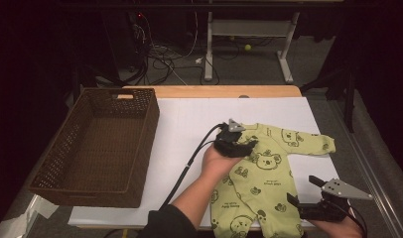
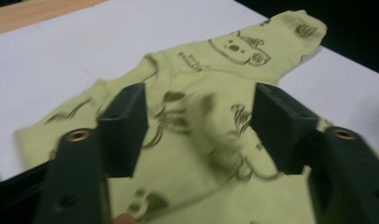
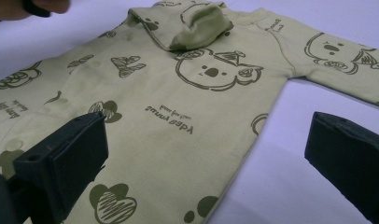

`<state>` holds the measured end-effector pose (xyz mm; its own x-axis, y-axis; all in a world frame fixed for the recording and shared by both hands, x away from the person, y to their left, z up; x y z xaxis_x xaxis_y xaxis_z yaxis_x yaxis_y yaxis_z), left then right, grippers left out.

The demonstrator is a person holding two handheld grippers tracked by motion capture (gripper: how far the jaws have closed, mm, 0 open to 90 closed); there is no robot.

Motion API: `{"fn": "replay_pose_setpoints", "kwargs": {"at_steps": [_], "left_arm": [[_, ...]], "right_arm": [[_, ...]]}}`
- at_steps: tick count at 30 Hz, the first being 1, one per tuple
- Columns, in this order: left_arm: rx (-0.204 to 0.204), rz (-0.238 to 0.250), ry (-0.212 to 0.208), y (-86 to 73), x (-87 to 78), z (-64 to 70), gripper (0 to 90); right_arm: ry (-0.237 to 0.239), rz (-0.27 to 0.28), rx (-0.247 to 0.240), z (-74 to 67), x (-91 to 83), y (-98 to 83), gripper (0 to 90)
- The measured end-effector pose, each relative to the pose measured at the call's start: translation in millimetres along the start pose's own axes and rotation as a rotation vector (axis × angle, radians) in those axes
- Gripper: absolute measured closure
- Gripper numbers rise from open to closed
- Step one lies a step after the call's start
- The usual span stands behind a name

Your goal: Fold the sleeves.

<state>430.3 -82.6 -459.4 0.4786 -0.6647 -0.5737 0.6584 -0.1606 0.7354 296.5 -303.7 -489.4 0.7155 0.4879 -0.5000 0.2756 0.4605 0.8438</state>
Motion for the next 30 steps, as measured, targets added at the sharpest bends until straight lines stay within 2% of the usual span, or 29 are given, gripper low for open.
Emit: {"fn": "replay_pose_setpoints", "kwargs": {"at_steps": [1,5,7,9,13,14,18,21,23,25,27,30], "left_arm": [[-0.005,-0.006,-0.001,-5.6,-5.8,-6.8,24.5],[0.007,-0.041,0.066,-33.5,-30.1,-34.4,11.8],[-0.012,-0.060,0.085,-50.6,-43.6,-45.2,6.5],[-0.014,-0.083,0.096,-65.9,-54.2,-50.0,0.0],[0.014,-0.095,0.080,-89.2,-72.8,-47.6,0.0],[0.016,-0.093,0.065,-94.6,-78.7,-45.3,0.0],[0.048,-0.076,0.029,-106.5,-89.7,-39.7,0.0],[0.049,-0.074,0.017,-112.7,-91.7,-40.0,0.0],[0.053,-0.081,0.014,-115.5,-91.8,-40.2,0.0],[0.056,-0.074,0.008,-116.0,-92.7,-39.6,0.0],[0.060,-0.077,0.003,-116.5,-92.9,-38.7,0.0],[0.069,-0.072,-0.001,-116.3,-93.5,-37.7,0.0]], "right_arm": [[0.001,0.000,-0.001,0.0,0.6,0.1,0.1],[0.003,-0.004,-0.004,-1.2,3.8,1.2,0.1],[0.003,-0.010,-0.003,-2.7,6.8,2.1,0.1],[0.004,-0.011,-0.012,-3.2,11.2,4.3,0.1],[-0.004,-0.022,-0.018,-1.9,20.8,11.5,1.7],[-0.010,-0.026,-0.015,-0.4,23.2,14.2,3.0],[-0.043,-0.042,-0.003,11.3,39.7,26.7,10.5],[-0.050,-0.069,0.005,19.9,59.6,36.4,22.1],[-0.034,-0.080,0.028,23.1,76.6,46.6,32.0],[-0.029,-0.091,0.021,24.3,89.2,55.8,41.0],[-0.018,-0.102,0.021,25.4,102.3,67.5,46.2],[-0.029,-0.113,0.026,29.3,118.7,84.3,52.3]]}}
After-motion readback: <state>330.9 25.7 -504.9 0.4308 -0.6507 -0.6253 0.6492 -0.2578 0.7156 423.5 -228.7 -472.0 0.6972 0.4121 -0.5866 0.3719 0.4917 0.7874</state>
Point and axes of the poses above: each handheld gripper's, and its own axes: x roughly forward along the jaws, y roughly out of its top, z roughly to its right, the point moved 7 cm from there along x, roughly forward along the jaws, and after that the axes turned 15 degrees about -x, right-handed, at the moved point
